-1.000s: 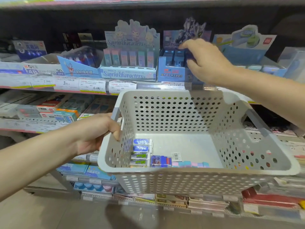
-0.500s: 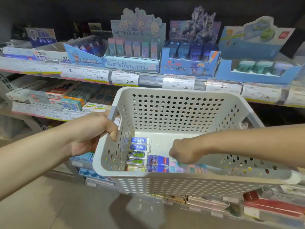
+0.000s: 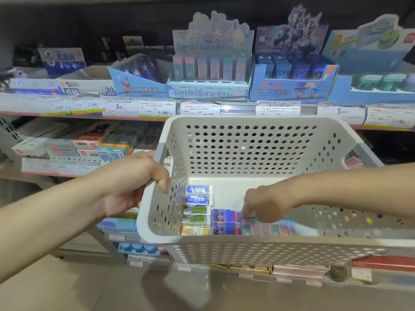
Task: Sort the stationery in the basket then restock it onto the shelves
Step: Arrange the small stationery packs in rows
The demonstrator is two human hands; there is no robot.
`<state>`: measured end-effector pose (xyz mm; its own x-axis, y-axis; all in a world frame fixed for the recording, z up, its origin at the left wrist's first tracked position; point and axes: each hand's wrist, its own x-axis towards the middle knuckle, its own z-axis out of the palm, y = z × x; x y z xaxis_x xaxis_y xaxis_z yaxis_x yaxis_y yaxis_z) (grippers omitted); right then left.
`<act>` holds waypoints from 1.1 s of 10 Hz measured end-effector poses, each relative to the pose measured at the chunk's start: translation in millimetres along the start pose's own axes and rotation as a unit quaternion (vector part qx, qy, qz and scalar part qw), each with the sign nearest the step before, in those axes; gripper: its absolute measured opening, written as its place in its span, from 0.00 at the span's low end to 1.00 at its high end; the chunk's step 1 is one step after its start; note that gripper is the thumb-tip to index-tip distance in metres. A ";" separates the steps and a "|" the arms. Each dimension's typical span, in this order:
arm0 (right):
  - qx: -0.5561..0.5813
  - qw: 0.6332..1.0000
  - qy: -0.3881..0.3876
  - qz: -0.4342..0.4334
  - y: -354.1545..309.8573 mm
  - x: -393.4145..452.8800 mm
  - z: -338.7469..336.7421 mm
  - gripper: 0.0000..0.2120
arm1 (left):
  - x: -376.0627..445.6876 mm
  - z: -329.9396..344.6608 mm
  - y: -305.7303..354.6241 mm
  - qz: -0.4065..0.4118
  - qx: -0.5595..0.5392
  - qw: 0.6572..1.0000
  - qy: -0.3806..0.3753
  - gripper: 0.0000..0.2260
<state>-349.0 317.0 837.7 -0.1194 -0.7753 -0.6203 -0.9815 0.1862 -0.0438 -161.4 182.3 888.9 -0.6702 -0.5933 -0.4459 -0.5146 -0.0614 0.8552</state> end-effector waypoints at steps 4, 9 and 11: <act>0.281 0.958 0.024 0.055 -72.2 55.0 -32.9 0.05 | 11.6 -96.9 -15.2 0.030 0.031 0.998 -0.051 0.24; 0.407 0.824 0.394 -0.017 -46.9 -3.2 -146.4 0.04 | 29.0 -121.9 -9.8 0.013 0.000 0.996 -0.089 0.29; 0.386 0.701 0.599 -0.008 -22.7 35.6 -193.7 0.10 | 32.7 -123.8 -4.5 0.021 -0.014 0.996 -0.082 0.29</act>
<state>-359.9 168.3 968.3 -0.6033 -0.6451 0.4690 -0.6663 0.0846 -0.7409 -114.8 63.8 903.2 -0.7707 -0.4567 -0.4443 -0.4702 -0.0631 0.8803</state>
